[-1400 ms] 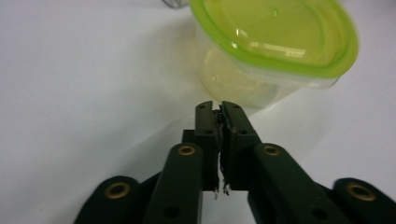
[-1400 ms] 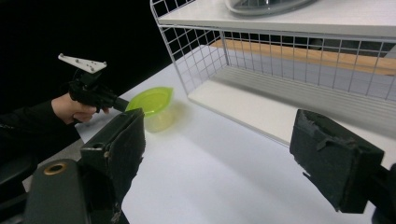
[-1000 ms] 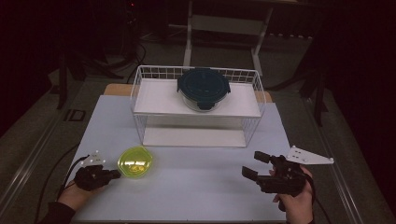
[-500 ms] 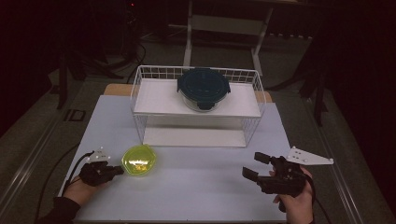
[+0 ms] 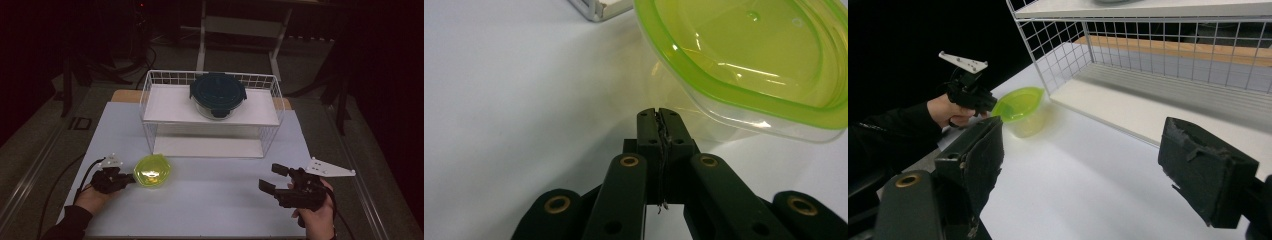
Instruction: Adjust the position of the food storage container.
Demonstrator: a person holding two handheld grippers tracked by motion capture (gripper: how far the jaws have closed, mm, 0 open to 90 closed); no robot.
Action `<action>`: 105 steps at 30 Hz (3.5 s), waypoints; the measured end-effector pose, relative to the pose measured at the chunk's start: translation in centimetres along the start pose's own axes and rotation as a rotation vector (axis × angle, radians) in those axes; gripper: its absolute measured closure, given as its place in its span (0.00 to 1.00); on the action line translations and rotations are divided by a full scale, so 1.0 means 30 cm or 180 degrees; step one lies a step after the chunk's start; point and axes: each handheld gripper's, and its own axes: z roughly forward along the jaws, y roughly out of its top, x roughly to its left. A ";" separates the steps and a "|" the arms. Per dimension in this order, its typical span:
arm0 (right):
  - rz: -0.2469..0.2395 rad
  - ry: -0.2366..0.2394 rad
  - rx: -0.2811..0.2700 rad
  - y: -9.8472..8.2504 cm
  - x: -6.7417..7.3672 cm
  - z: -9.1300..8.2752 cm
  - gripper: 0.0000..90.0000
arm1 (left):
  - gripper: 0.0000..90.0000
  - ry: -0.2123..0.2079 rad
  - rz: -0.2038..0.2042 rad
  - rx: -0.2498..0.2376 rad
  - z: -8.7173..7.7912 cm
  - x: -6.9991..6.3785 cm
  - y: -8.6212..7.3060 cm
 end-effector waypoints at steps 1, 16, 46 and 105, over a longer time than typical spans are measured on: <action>0.0006 0.0007 -0.0002 -0.001 0.000 0.001 0.20 | 0.98 -0.0002 0.0012 0.0003 0.005 -0.004 0.005; -0.0006 0.0016 0.0054 -0.014 0.007 0.008 0.20 | 0.98 -0.0022 0.0068 0.0093 0.044 -0.049 0.048; -0.0046 -0.0069 0.0058 -0.052 -0.006 0.008 0.23 | 0.98 -0.0136 0.0019 0.0073 0.148 -0.094 0.139; -0.0613 -0.0287 -0.0104 -0.063 0.028 0.014 0.19 | 0.98 -0.0523 0.0250 0.0227 0.373 -0.288 0.306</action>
